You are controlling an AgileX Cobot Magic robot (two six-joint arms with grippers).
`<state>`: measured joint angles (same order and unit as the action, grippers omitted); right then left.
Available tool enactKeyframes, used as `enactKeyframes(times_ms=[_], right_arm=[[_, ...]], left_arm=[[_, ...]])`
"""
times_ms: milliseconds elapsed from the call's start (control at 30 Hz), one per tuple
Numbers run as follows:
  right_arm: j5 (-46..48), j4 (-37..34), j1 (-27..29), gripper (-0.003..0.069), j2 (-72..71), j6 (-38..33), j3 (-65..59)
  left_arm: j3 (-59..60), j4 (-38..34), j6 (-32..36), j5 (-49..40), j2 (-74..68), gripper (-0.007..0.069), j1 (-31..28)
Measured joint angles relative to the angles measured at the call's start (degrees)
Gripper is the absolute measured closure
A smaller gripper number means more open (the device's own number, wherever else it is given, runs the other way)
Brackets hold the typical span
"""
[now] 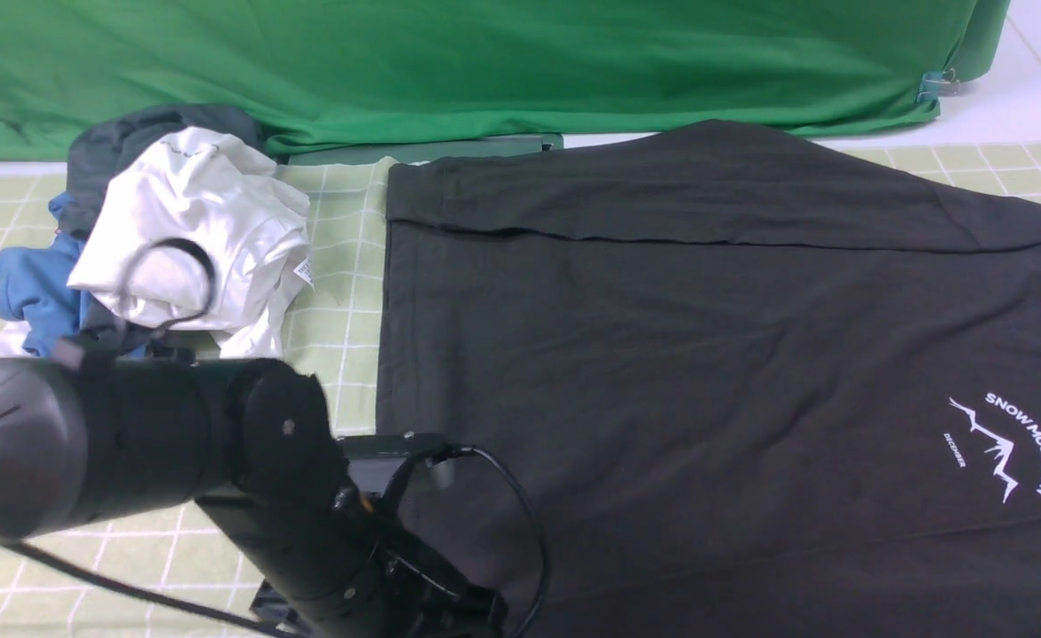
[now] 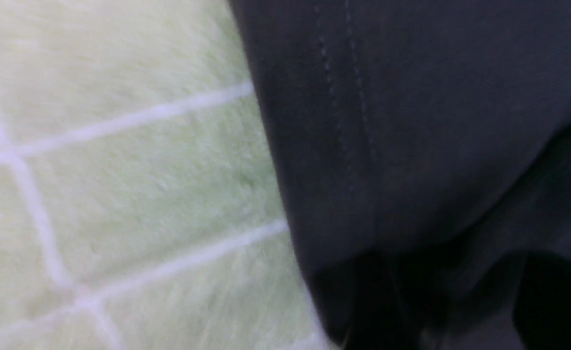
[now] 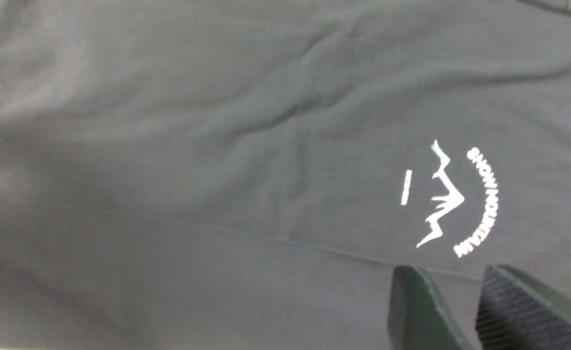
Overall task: Fold a long-sleeved shirt over a green coffee tablecloth.
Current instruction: 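Grasp the left edge of the dark T-shirt lying flat on the table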
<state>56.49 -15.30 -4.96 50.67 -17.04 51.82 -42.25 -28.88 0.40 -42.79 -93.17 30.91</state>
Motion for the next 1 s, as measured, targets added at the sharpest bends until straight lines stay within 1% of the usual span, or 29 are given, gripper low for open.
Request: enactKeyframes(times_ms=[167, 300, 367, 400, 567, 633, 700, 733, 767, 833, 1000], right_arm=[[-0.4, -0.1, 0.0, 0.0461, 0.0, 0.0, -0.4], [-0.5, -0.1, 0.0, 0.0461, 0.0, 0.0, -0.4], [-0.5, 0.0, 0.0, 0.0461, 0.0, 0.0, -0.4], [-0.5, -0.1, 0.0, 0.0461, 0.0, 0.0, -0.4], [-0.6, -0.2, 0.0, 0.0461, 0.0, 0.0, -0.4], [-0.6, -0.2, 0.0, 0.0461, 0.0, 0.0, -0.4], [-0.6, -0.2, 0.0, 0.0461, 0.0, 0.0, -0.4], [-0.6, -0.2, 0.0, 0.0461, 0.0, 0.0, -0.4], [-0.6, -0.2, 0.0, 0.0461, 0.0, 0.0, -0.4], [-0.6, -0.2, 0.0, 0.0461, 0.0, 0.0, -0.4], [-0.9, -0.2, 0.0, 0.0461, 0.0, 0.0, -0.4]], left_arm=[[-1.3, -4.8, 4.5, -0.3, -1.3, 0.0214, 0.1], [-3.1, -5.5, 4.7, -0.5, -1.8, 0.0242, 0.5], [-4.6, -5.5, 4.7, -1.3, -1.8, 0.0277, 0.5], [-4.7, -5.4, 4.7, -1.4, -1.8, 0.0280, 0.5], [-5.2, -4.0, 4.7, -2.6, -1.8, 0.0386, 0.5], [-5.2, -3.0, 4.5, -2.7, -1.8, 0.0466, 0.5], [-5.2, -2.4, 4.5, -2.8, -1.8, 0.0517, 0.5], [-5.2, -2.3, 4.5, -2.9, -1.8, 0.0530, 0.5], [-5.2, -1.5, 4.5, -3.3, -1.8, 0.0581, 0.5], [-5.2, -1.0, 4.5, -4.0, -1.8, 0.0603, 0.5], [-5.6, -0.6, 4.5, -6.2, -1.4, 0.0608, 0.5]])
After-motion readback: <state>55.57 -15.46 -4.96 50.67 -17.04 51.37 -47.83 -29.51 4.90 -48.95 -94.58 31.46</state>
